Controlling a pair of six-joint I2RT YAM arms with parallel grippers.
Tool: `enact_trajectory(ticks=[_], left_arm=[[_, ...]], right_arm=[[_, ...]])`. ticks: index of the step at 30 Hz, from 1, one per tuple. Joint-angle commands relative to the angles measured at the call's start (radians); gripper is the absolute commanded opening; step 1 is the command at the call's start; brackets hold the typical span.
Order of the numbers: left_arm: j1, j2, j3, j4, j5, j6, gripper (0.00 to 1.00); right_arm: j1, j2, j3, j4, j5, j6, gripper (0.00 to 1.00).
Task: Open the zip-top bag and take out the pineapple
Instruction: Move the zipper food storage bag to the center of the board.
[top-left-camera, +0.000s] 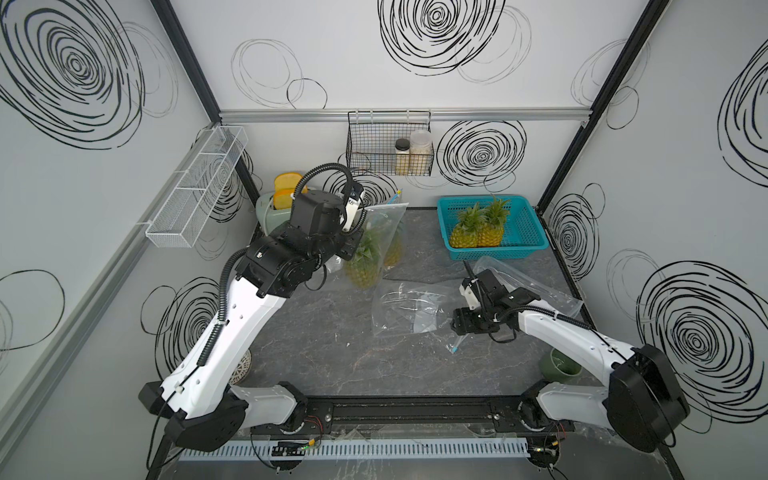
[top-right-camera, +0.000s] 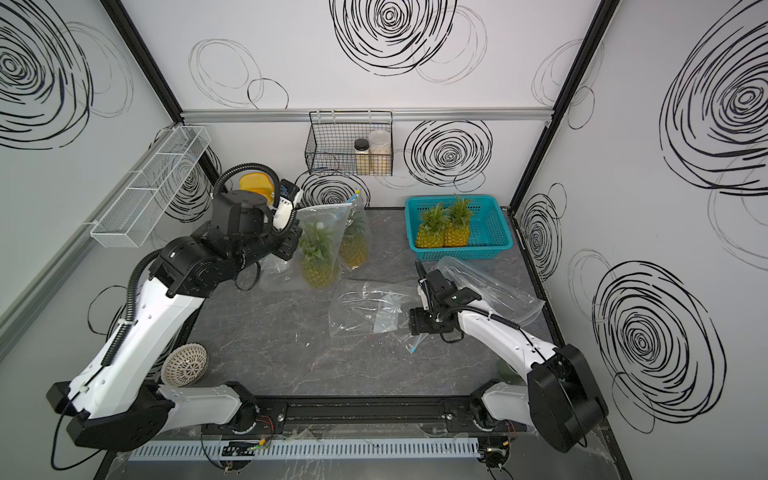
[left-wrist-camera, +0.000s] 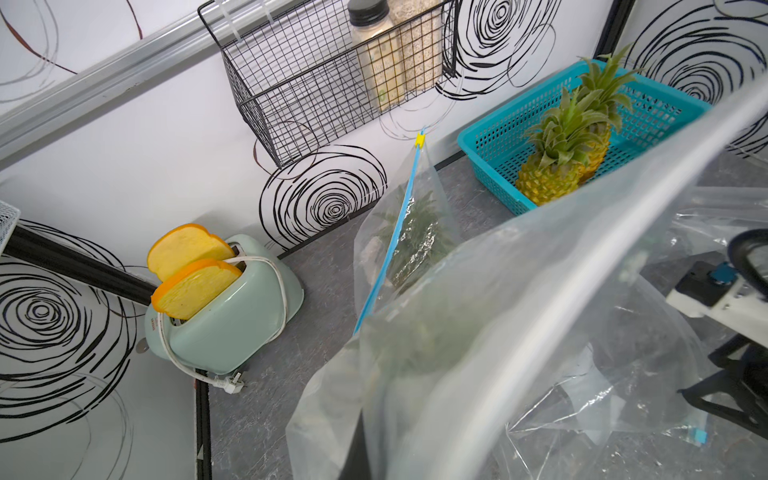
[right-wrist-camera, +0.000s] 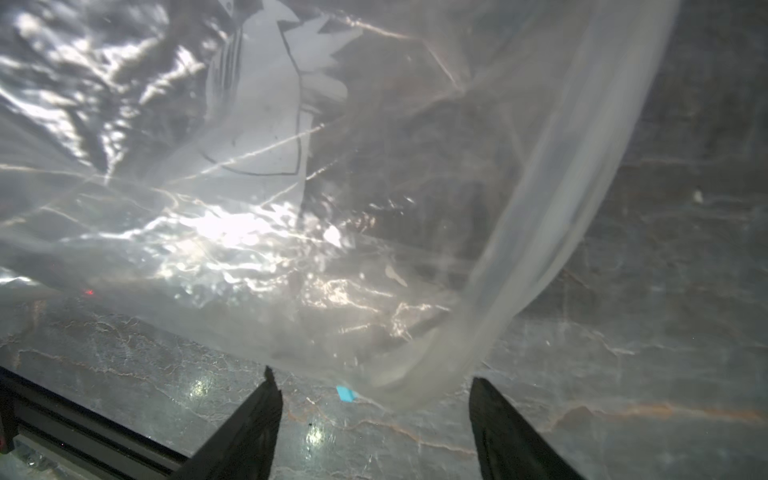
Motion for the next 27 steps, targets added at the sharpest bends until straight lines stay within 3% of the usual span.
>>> enact_trajectory(ticks=[1, 3, 6, 13, 15, 18, 21, 27], left_arm=[[-0.026, -0.056, 0.071, 0.068, -0.03, -0.026, 0.0], [-0.046, -0.06, 0.094, 0.055, -0.041, -0.03, 0.0], [-0.073, -0.065, 0.132, 0.038, -0.056, -0.034, 0.0], [-0.104, -0.082, 0.147, 0.032, -0.058, -0.052, 0.0], [-0.109, -0.087, 0.139, 0.033, -0.06, -0.06, 0.0], [-0.115, -0.095, 0.128, 0.036, -0.058, -0.07, 0.0], [-0.121, -0.106, 0.118, 0.037, -0.046, -0.079, 0.0], [-0.146, -0.132, 0.04, 0.081, 0.053, -0.108, 0.0]], right_arm=[[0.005, 0.069, 0.035, 0.124, -0.118, 0.006, 0.48], [0.022, 0.118, 0.062, 0.175, -0.158, 0.001, 0.32], [0.053, 0.2, 0.129, 0.22, -0.202, -0.01, 0.23], [0.147, 0.441, 0.382, 0.263, -0.288, -0.038, 0.21], [0.173, 0.51, 0.456, 0.284, -0.354, -0.031, 0.26], [0.21, 0.571, 0.53, 0.332, -0.438, -0.002, 0.45], [0.207, 0.518, 0.494, 0.356, -0.368, 0.039, 0.55], [0.107, 0.262, 0.357, 0.268, -0.174, 0.042, 0.66]])
